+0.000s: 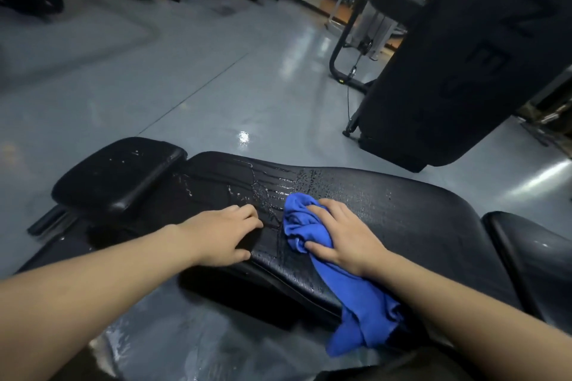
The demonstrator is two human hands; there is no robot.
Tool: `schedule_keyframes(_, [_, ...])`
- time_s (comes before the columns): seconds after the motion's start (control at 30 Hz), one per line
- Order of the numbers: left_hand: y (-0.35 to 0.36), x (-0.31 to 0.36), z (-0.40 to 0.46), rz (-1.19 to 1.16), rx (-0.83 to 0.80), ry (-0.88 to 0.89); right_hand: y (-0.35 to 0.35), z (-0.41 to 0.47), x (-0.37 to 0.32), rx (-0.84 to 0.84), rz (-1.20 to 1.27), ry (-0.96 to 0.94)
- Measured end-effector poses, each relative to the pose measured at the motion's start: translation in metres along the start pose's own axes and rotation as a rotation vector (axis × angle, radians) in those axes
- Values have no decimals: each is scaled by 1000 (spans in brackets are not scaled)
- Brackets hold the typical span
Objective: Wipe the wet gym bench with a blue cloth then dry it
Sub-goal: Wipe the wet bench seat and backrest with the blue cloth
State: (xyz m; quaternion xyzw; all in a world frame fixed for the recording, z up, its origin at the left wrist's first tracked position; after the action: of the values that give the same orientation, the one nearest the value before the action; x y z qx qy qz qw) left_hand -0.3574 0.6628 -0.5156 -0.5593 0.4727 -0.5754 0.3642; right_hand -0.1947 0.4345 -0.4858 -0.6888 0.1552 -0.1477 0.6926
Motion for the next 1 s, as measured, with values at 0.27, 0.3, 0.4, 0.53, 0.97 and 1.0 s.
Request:
schedule_keyframes(0.27, [0,-13,-2,-46,50,-10,3,81,42,14,-30,194])
schedule_keyframes(0.3, [1,-13,-1,-52,48,-11,4,89,46,19,-28,217])
schedule_keyframes(0.4, [1,-14,8,-44,43,8,8,105,55,37,-29,270])
schedule_keyframes(0.53, [-6,-19,26,-9,-21,31,12,100,53,46,-26,278])
schedule_keyframes(0.97, [-10,-32,14,-58,-43,95,10,12,-8,12,0,43])
schedule_keyframes(1.0, [-10,-32,9,-56,-39,93,9,6,-13,10,-4,36])
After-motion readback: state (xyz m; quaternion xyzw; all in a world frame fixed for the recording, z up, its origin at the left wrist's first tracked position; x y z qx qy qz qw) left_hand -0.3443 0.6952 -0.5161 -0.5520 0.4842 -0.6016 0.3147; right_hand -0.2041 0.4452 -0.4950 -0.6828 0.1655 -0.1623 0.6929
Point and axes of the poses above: each hand's wrist, its own z-axis towards the middle knuckle, its own y-axis out of the palm, x = y × z, the point moved 1 cm from there along z, towards the middle knuckle, and after that the axes turned 2 degrees about y, right-handed, at the moved point
